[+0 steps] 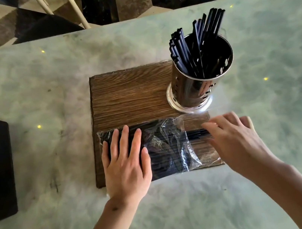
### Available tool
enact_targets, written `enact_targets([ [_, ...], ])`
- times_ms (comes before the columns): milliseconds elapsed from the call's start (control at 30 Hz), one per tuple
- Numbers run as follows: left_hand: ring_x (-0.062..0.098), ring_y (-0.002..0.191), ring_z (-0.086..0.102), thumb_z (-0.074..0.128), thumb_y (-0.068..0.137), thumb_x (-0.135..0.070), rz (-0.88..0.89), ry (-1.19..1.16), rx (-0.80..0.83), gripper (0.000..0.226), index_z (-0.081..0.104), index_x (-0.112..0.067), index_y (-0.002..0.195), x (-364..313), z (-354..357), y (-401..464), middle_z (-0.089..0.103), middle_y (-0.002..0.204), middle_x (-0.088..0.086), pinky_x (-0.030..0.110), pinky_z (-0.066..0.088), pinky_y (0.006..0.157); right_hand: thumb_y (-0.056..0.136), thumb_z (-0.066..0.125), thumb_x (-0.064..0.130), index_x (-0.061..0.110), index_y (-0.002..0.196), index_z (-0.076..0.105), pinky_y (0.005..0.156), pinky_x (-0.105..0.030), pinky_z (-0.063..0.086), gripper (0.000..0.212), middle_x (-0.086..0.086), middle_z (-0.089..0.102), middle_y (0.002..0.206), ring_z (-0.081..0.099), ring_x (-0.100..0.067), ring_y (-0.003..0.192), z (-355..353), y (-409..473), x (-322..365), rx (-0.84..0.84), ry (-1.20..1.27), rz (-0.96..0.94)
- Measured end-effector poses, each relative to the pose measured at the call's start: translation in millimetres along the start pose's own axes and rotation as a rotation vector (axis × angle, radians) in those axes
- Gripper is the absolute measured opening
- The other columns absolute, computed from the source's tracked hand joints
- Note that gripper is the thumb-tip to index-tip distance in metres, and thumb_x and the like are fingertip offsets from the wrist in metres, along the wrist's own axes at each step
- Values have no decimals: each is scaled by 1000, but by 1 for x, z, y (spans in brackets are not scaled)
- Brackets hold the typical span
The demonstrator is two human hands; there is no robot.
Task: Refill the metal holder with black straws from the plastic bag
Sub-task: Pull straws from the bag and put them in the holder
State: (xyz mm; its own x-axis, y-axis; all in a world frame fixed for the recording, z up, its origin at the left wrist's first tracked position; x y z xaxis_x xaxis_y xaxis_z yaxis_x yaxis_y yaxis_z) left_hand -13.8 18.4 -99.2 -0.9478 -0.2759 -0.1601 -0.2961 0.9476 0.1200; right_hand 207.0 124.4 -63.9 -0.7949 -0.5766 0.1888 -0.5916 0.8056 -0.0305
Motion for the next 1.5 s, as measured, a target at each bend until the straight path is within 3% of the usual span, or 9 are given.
enact_targets([
  [233,36,152,39,23,112,-43,15,-24,-42,52,49,-21,152,0,-2,-3,49,160,13,57,26,125,86,75,6,19,88,66,70,-38,48,16,3,63,79,63,-28,78,-9,20,5,113,9,-127],
  [433,36,152,40,21,113,-42,4,-54,-51,52,50,-21,151,1,-3,-3,49,160,12,59,28,124,92,77,25,15,117,76,83,-40,58,27,-1,74,113,66,-26,109,-4,36,45,144,306,-236],
  [567,35,152,40,22,113,-42,3,-52,-43,53,52,-20,150,0,-3,-2,49,160,12,59,28,124,79,86,34,17,130,67,91,-41,53,56,-2,70,121,63,-30,112,-4,25,7,112,227,-33],
  [700,36,152,40,24,112,-42,4,-46,-51,52,53,-20,149,1,-3,-3,50,159,12,58,28,124,84,82,18,13,105,71,64,-47,58,24,-5,65,95,67,-38,83,2,18,-17,152,142,102],
  [800,35,152,40,24,112,-42,1,-46,-49,52,54,-20,149,1,-2,-3,50,159,12,57,27,125,87,72,4,11,91,71,60,-46,55,8,-4,66,84,66,-39,73,6,29,0,176,208,37],
  [1033,35,152,41,24,112,-42,2,-50,-44,52,55,-19,148,0,-4,-2,50,160,12,57,27,125,82,61,-19,13,125,70,99,-31,54,54,-1,74,117,70,-16,109,1,39,21,78,611,115],
  [1233,34,153,39,23,112,-42,0,-50,-53,53,54,-20,149,0,-4,-2,49,160,12,57,26,126,90,54,-8,14,122,72,95,-22,49,43,-3,77,114,71,-17,108,0,-8,-18,-120,632,595],
  [1367,35,153,39,24,112,-42,1,-40,-58,53,54,-20,150,1,-3,-2,49,160,12,56,25,126,94,58,-5,17,124,74,77,-3,39,40,8,76,103,64,0,93,17,-3,18,-17,817,553],
  [1500,34,154,38,23,112,-42,1,-32,-47,53,53,-21,151,0,-1,-3,48,161,11,56,24,127,95,61,1,19,123,72,80,-9,45,35,9,75,107,65,5,89,21,-8,18,-53,878,592],
])
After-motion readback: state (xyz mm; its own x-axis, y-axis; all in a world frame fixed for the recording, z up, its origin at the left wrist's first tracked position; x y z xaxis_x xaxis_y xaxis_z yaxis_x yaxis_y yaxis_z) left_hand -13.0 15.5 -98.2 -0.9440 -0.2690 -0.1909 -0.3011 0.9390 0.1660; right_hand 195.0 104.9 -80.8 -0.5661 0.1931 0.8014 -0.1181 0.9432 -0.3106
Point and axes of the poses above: each hand's wrist, its own y-axis towards the middle knuckle, its own z-axis out of the palm, x = y × z, the point moved 10 cm from there along y, towards the middle knuckle
